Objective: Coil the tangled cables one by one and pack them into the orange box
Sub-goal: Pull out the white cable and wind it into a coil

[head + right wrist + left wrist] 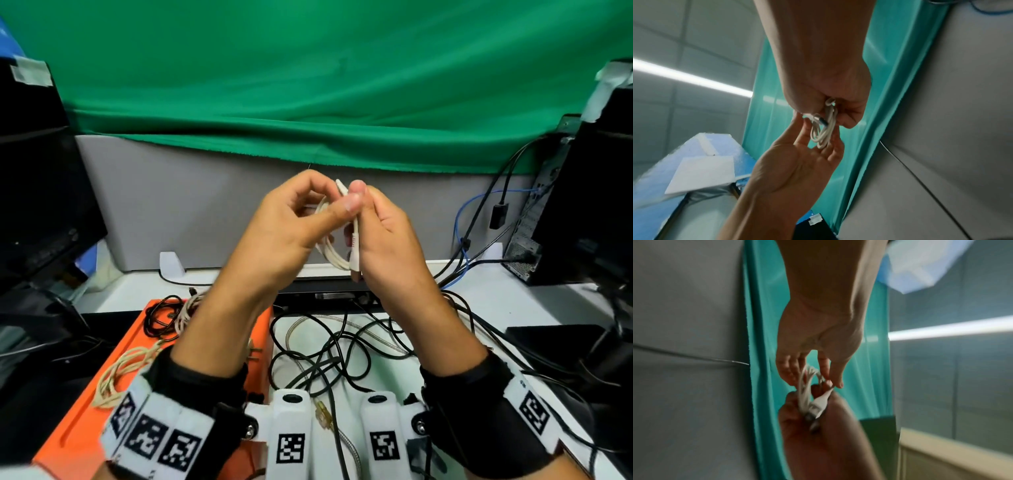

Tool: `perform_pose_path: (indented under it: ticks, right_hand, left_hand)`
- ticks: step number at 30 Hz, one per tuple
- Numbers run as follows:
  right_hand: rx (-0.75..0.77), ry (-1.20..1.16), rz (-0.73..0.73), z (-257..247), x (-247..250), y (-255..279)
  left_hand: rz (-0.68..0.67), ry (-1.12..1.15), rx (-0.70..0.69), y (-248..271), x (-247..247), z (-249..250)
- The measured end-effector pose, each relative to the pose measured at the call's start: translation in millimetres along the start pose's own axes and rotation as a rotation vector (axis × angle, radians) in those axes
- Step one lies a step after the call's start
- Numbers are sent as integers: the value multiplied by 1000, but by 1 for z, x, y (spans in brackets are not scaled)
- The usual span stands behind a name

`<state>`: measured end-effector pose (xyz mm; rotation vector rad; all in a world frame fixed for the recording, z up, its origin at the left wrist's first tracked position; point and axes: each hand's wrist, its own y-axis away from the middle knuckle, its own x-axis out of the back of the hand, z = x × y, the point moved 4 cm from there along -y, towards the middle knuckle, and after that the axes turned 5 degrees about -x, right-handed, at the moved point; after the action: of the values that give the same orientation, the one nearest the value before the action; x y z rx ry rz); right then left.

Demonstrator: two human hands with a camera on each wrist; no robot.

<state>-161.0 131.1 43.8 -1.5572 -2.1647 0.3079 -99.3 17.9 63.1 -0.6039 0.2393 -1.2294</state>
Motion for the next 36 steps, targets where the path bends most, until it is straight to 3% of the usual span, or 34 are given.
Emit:
perform_pose_path:
  ticks: [2, 6, 8, 10, 13, 17, 19, 23, 28, 33, 36]
  right_hand:
    - [-44, -37, -9, 2, 1, -1]
    - [4, 14, 32, 1, 7, -4]
    - [35, 60, 38, 1, 3, -2]
    - [159, 177, 113, -3, -2, 1]
    - [409, 328, 242, -12, -11, 11]
    - [466, 384, 201, -14, -21, 14]
    - [458, 392, 190, -13, -18, 11]
    - [340, 390, 132, -11, -3, 3]
    - [317, 368, 131, -15, 9, 1]
    - [222, 212, 41, -17, 21, -2]
    - [198, 179, 35, -14, 26, -4]
  left_hand:
    - [-24, -11, -9, -2, -4, -4]
    - [-139, 19, 26, -5, 6, -8]
    - [-128, -91, 18, -6, 9, -8]
    - [-16, -281, -10, -5, 8, -10]
    - [267, -567, -129, -4, 6, -12]
    - [409, -772, -121, -3, 9, -16]
    - [346, -746, -52, -5, 11, -19]
    - [-46, -186, 93, -8, 8, -22]
    - [-345, 133, 124, -3, 8, -17]
    - [-426, 386, 128, 3, 17, -15]
    - [-387, 266, 166, 3, 23, -17]
